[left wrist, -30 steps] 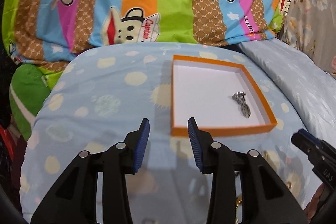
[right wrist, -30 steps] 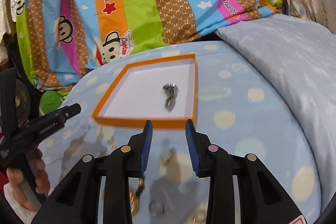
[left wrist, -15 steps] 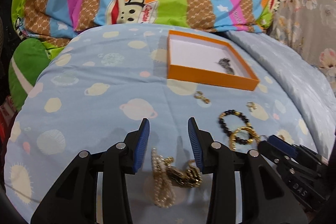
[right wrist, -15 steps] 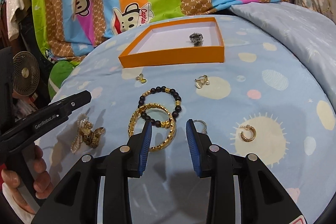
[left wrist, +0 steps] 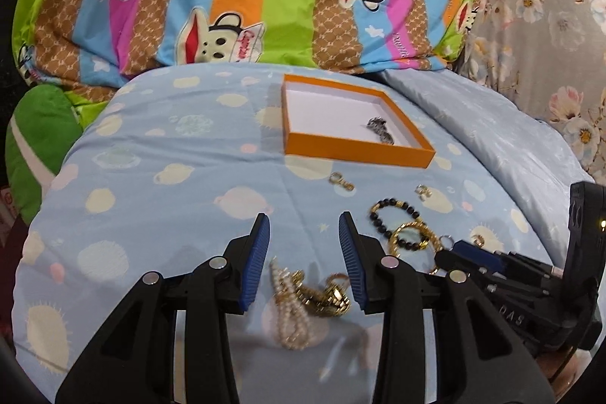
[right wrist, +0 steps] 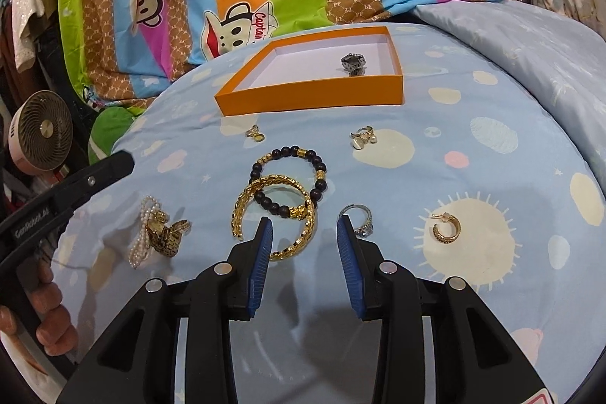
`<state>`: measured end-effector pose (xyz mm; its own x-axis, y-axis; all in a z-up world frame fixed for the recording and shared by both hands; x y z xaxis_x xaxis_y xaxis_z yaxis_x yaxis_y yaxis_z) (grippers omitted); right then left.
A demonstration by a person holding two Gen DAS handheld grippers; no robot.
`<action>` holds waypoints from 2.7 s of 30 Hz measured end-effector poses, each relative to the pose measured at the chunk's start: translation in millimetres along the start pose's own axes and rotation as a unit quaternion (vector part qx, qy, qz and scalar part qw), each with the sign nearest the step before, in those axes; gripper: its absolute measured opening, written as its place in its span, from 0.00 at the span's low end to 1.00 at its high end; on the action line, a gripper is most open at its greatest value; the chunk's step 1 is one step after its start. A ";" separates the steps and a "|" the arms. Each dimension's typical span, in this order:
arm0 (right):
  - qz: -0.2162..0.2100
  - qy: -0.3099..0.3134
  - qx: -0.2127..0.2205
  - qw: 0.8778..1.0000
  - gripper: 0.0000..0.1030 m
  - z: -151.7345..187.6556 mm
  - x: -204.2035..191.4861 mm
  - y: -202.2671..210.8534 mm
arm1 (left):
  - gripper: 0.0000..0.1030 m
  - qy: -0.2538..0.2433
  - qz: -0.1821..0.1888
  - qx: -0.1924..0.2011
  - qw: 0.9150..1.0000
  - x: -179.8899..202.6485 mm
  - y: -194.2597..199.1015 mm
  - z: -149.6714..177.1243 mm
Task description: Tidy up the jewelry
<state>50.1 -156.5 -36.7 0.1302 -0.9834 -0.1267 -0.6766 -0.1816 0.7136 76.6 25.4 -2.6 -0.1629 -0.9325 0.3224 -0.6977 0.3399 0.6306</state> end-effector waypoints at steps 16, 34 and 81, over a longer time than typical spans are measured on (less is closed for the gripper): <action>0.001 -0.007 -0.014 1.000 0.05 -2.9 0.8 -9.9 | 0.48 -0.007 -0.018 -0.018 1.000 -12.9 16.6 38.1; 0.003 -0.010 0.006 1.000 0.05 21.0 6.0 16.9 | 0.47 -0.010 -0.046 -0.082 0.996 -12.6 -13.2 50.0; 0.007 -0.010 0.115 0.993 0.05 -128.6 68.8 25.2 | 0.18 -0.071 0.019 0.057 0.996 46.6 -5.9 -124.6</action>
<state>135.2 -227.8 61.1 0.1078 -0.9852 -0.1329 -0.8259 -0.1632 0.5397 160.1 -4.8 96.6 -0.2818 -0.9297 0.2373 -0.7622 0.3671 0.5331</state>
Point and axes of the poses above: each gripper's, at about its wrist camera, not at the fingertips, and y roughly against the way its jaws point, x to its right, z to its underside, the point moved 6 cm from there along -y, roughly the way its jaws point, and after that the axes turned 10 degrees about y, right-handed, at the moved point
